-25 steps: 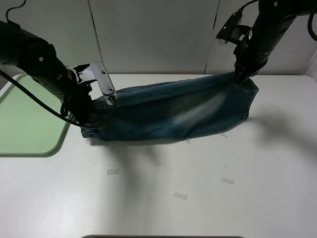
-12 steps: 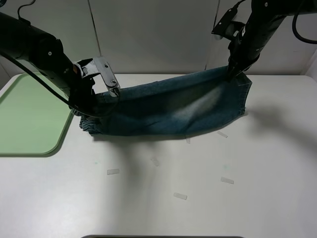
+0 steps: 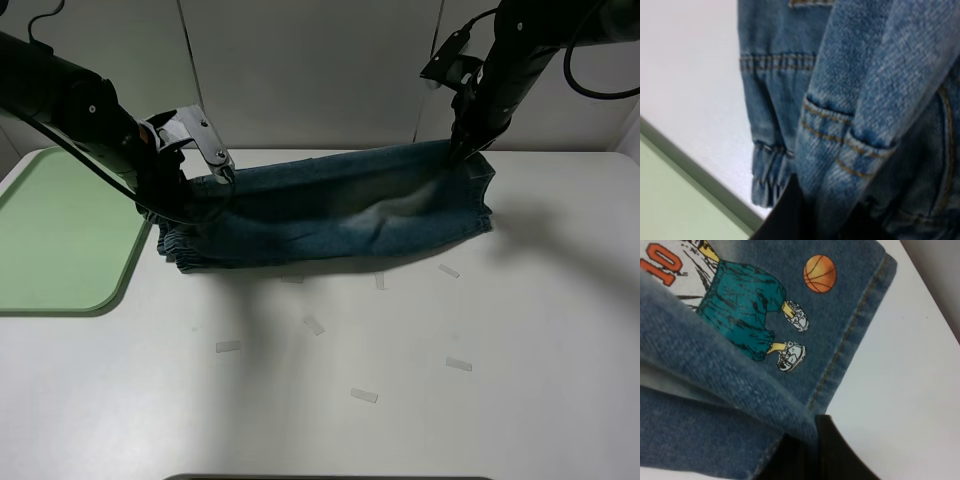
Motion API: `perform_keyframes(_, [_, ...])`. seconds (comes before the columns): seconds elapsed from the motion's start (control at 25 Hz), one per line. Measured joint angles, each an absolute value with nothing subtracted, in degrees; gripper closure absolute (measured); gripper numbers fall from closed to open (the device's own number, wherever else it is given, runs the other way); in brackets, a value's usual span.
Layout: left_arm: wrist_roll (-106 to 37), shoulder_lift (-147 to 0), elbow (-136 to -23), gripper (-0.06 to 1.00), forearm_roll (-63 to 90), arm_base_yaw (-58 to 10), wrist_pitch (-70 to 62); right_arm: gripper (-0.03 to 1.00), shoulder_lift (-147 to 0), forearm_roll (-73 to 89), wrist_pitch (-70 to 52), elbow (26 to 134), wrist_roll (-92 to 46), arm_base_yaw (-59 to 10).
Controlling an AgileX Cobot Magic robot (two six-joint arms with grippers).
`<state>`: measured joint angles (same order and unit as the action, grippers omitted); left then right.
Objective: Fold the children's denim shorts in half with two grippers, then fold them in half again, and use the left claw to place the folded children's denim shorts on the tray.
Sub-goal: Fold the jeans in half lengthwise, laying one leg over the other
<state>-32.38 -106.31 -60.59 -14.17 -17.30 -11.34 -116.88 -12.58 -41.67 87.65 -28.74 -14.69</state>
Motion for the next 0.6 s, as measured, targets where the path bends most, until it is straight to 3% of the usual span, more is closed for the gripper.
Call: perform_keyframes(0.6, [-32.38, -106.31, -60.59, 0.89, -14.21, -17.24, -10.20, 1.00, -117.23, -12.26, -38.87, 87.82, -28.94, -14.30])
